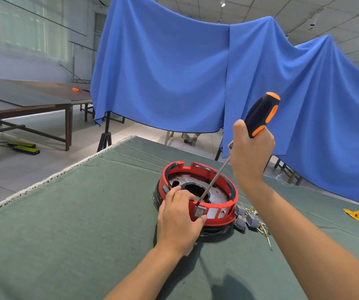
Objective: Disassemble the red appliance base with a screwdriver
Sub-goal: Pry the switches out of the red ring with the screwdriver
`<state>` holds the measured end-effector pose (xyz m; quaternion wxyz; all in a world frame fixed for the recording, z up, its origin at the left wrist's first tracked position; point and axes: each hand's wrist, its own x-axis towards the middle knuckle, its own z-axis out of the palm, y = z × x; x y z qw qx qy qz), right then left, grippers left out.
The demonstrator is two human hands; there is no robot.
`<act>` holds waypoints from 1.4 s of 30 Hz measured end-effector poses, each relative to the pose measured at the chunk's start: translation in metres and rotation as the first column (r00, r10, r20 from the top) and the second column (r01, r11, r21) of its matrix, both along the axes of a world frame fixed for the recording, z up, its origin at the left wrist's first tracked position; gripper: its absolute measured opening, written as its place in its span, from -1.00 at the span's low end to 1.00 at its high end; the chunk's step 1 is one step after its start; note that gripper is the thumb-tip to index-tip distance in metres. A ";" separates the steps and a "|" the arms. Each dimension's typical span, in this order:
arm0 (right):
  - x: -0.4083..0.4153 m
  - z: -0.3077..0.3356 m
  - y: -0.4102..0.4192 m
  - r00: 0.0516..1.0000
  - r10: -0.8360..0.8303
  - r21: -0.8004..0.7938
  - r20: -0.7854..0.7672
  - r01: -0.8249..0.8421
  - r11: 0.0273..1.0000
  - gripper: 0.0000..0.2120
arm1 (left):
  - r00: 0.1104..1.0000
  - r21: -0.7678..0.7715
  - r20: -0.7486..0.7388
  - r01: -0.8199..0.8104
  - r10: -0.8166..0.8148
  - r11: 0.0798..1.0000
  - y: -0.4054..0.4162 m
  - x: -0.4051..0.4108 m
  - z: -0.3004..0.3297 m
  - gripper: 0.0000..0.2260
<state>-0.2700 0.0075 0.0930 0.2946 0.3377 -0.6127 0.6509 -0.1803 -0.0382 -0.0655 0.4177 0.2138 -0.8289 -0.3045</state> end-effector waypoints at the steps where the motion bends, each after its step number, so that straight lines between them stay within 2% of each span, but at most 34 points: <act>1: -0.002 0.000 -0.001 1.000 0.003 0.005 -0.004 -0.003 1.000 -0.71 | 1.000 0.003 0.000 -0.001 0.001 1.000 0.000 0.000 0.000 -0.63; 10: -0.016 0.011 -0.019 0.997 -0.056 0.207 -0.046 0.064 0.976 -0.68 | 1.000 0.001 -0.001 0.003 -0.003 1.000 -0.001 0.000 0.001 -0.65; 14: -0.021 0.015 -0.037 0.998 -0.061 0.298 -0.012 0.062 0.953 -0.59 | 1.000 0.005 -0.005 0.006 -0.006 1.000 -0.002 0.000 0.000 -0.65; 17: -0.023 0.016 -0.054 0.996 -0.090 0.396 -0.002 0.083 0.915 -0.60 | 1.000 -0.003 -0.027 -0.002 0.002 1.000 -0.002 -0.001 -0.001 -0.65; 24: -0.034 0.009 -0.083 0.997 -0.070 0.534 0.034 0.041 0.845 -0.64 | 1.000 -0.022 0.003 -0.008 0.008 1.000 -0.003 -0.005 -0.004 -0.60; 28: -0.042 0.001 -0.089 0.998 -0.030 0.559 0.063 -0.011 0.829 -0.65 | 1.000 -0.040 0.013 0.005 -0.004 0.999 -0.003 -0.007 -0.003 -0.59; 33: -0.037 0.005 -0.080 0.991 0.058 0.528 0.121 -0.114 0.842 -0.64 | 1.000 -0.055 0.008 0.025 -0.024 0.998 -0.002 -0.004 0.002 -0.65; 35: -0.034 0.010 -0.068 0.988 0.085 0.452 0.132 -0.136 0.882 -0.62 | 0.999 -0.051 -0.006 0.038 -0.038 0.998 -0.002 -0.003 0.002 -0.67; 38: -0.026 0.020 -0.039 0.985 0.098 0.323 0.142 -0.140 0.936 -0.72 | 0.998 -0.047 -0.027 0.050 -0.051 0.998 -0.003 -0.001 0.003 -0.71; 42: -0.025 0.019 0.011 0.982 0.046 0.095 0.183 -0.064 0.993 -0.71 | 0.999 -0.038 -0.013 0.048 -0.048 0.998 -0.005 -0.001 0.001 -0.72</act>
